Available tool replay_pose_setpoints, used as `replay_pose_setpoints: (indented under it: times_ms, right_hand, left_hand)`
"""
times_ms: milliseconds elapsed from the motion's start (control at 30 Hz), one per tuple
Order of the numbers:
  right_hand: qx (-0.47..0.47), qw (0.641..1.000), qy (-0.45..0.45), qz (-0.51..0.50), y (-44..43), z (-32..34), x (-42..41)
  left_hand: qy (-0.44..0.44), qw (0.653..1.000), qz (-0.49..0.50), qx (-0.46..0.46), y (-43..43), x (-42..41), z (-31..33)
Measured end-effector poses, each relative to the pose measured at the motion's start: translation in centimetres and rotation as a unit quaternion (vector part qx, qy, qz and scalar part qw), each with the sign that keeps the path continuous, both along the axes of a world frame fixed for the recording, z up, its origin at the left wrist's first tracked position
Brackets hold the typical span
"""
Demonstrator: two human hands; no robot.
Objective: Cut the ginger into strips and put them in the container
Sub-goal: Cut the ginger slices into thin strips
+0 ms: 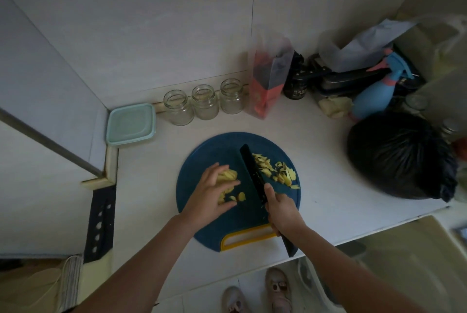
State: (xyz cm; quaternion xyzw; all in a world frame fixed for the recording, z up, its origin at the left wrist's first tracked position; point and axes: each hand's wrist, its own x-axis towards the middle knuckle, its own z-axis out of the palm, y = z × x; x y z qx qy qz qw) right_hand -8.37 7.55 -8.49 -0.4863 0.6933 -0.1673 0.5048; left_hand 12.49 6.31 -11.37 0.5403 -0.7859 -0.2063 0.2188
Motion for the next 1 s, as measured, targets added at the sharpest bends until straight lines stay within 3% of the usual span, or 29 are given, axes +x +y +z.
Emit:
replay_pose_setpoints:
  times_ms: [133, 333, 467, 600, 867, 1000]
  right_hand:
    - [-0.019, 0.999, 0.045, -0.004, -0.7, -0.2, 0.2]
    - [-0.026, 0.997, 0.073, 0.005, -1.3, -0.4, -0.1]
    - [-0.026, 0.997, 0.067, 0.014, -1.5, -0.2, -0.3]
    - [-0.005, 0.999, 0.049, 0.003, -2.1, -0.3, 0.0]
    - [0.019, 0.999, 0.032, 0.007, -2.9, 0.1, 0.2]
    - [0.027, 0.999, 0.026, 0.012, -3.2, 0.0, -0.1]
  left_hand:
    - [-0.063, 0.997, -0.054, 0.003, -0.8, -0.8, 0.1]
    - [-0.044, 0.997, -0.067, 0.010, -1.2, -0.9, 0.6]
    - [0.008, 0.999, -0.031, -0.022, -0.6, -0.8, 1.3]
    - [0.113, 0.988, 0.105, 0.001, -0.1, 0.8, 2.6]
    - [0.079, 0.993, 0.080, 0.041, 2.7, 3.0, 0.3]
    - [0.050, 0.994, 0.093, 0.013, 2.7, 2.6, 0.0]
